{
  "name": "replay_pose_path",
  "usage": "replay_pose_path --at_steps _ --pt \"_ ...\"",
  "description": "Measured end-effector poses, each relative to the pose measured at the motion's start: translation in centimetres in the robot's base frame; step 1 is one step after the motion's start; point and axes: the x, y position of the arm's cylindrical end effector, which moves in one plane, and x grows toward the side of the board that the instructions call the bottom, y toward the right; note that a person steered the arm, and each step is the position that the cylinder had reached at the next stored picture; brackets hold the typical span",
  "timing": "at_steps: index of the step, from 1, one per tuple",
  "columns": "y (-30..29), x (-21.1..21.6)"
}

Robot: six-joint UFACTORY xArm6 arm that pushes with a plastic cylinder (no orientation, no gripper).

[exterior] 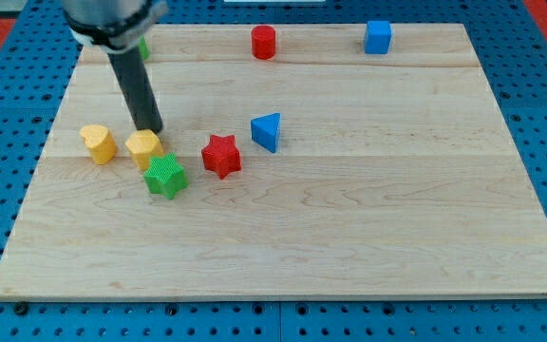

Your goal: Push the red star to the top right of the heart

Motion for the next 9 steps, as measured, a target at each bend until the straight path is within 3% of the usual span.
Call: replay_pose_path --at_steps 1,3,4,5,6,7,8,9 --pt "-0.8 -0.8" --pt "0.4 3.9" --pt "0.2 -0.8" --pt "-3.6 -2.5" --pt "-4.4 -0.3" --pt "-2.3 4.3" --pt "7.2 7.9" --pt "13.0 8.7"
